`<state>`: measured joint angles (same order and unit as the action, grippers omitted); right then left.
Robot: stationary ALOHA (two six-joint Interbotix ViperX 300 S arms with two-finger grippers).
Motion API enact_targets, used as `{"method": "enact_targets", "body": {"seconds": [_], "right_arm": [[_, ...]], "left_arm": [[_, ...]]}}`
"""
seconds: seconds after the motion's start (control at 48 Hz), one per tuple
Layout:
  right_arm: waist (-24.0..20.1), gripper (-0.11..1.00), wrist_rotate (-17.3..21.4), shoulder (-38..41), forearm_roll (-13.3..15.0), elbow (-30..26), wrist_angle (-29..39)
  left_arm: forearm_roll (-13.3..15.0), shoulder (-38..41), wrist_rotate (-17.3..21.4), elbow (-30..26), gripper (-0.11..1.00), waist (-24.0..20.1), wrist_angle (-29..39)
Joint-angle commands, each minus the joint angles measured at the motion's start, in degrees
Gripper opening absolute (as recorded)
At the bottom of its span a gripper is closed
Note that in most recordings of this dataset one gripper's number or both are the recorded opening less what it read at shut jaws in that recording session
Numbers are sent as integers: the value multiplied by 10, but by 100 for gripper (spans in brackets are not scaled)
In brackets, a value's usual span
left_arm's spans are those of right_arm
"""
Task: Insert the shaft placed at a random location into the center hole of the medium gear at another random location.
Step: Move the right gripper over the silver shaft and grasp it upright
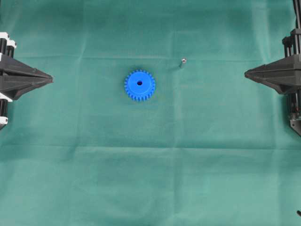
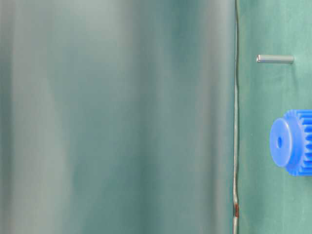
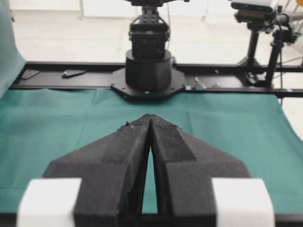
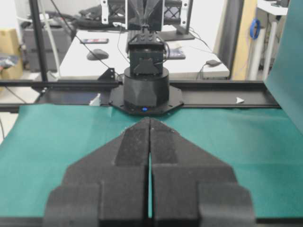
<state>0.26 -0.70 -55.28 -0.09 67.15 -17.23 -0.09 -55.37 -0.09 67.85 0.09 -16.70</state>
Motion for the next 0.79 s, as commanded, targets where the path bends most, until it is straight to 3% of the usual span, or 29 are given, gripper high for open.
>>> {"method": "enact_targets", "body": {"seconds": [0.0, 0.229, 0.521, 0.625, 0.77], "right_arm": [[4, 1, 0, 4, 0, -11, 1], [33, 1, 2, 26, 0, -32, 2], [77, 2, 4, 134, -3, -45, -17], [98, 15, 4, 178, -9, -49, -21], [126, 56, 4, 259, -12, -66, -25]], "left_arm": [[-6, 4, -6, -18, 0, -1, 4], [-6, 0, -6, -19, 0, -1, 11], [-6, 1, -7, -19, 0, -1, 17], [-6, 1, -7, -19, 0, -1, 21], [-6, 1, -7, -18, 0, -1, 24]]}}
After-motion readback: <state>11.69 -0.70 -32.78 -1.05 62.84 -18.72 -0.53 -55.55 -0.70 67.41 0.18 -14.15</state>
